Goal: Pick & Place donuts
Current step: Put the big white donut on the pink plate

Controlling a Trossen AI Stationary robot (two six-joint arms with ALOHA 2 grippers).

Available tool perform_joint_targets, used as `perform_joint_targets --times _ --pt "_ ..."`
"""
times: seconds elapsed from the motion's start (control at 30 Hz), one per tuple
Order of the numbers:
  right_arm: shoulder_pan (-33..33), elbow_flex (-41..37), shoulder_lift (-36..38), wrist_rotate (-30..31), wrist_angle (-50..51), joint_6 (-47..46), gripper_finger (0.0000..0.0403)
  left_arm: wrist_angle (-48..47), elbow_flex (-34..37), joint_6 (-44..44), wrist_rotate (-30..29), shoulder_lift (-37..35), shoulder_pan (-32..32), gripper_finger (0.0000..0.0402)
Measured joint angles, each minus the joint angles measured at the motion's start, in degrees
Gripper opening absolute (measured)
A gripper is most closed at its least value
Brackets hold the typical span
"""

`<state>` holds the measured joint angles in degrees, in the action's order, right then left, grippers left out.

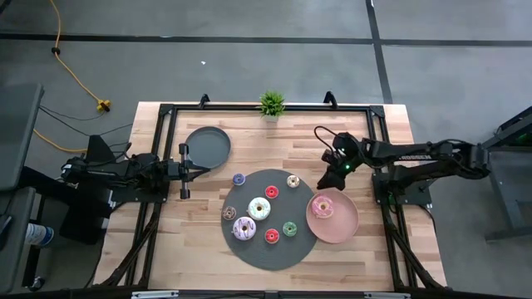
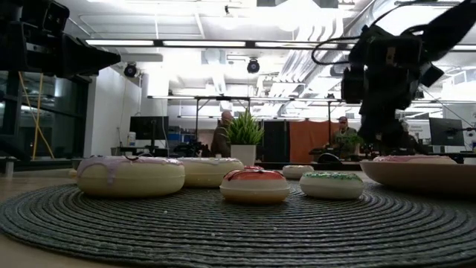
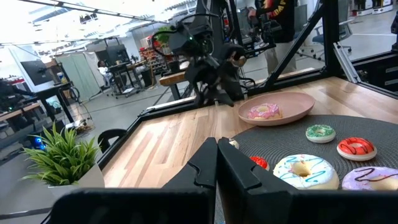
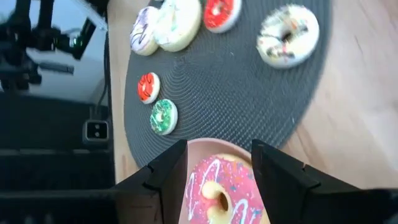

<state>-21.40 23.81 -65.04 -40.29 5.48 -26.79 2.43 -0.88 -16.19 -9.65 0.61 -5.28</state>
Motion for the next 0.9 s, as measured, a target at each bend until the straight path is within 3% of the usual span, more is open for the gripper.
perform_joint_targets --times 0.27,0.53,0.73,0.9 --pt "0.1 9.7 -0.1 1.2 13.2 16.5 0.0167 0.0 0.0 0.0 0.0 0.0 0.0 0.0000" --pt "2.9 20.1 -2.9 11.1 25.1 28.5 0.0167 0.0 0.0 0.0 0.0 0.0 0.0 0.0000" --pt "4.9 26.1 -10.2 15.2 25.9 27.8 0.0167 0.0 0.0 0.0 0.0 0.0 0.0 0.0000" --pt "6.2 31.2 -17.9 15.2 26.4 16.3 0.0168 0.0 0.0 0.0 0.0 0.0 0.0 0.0000"
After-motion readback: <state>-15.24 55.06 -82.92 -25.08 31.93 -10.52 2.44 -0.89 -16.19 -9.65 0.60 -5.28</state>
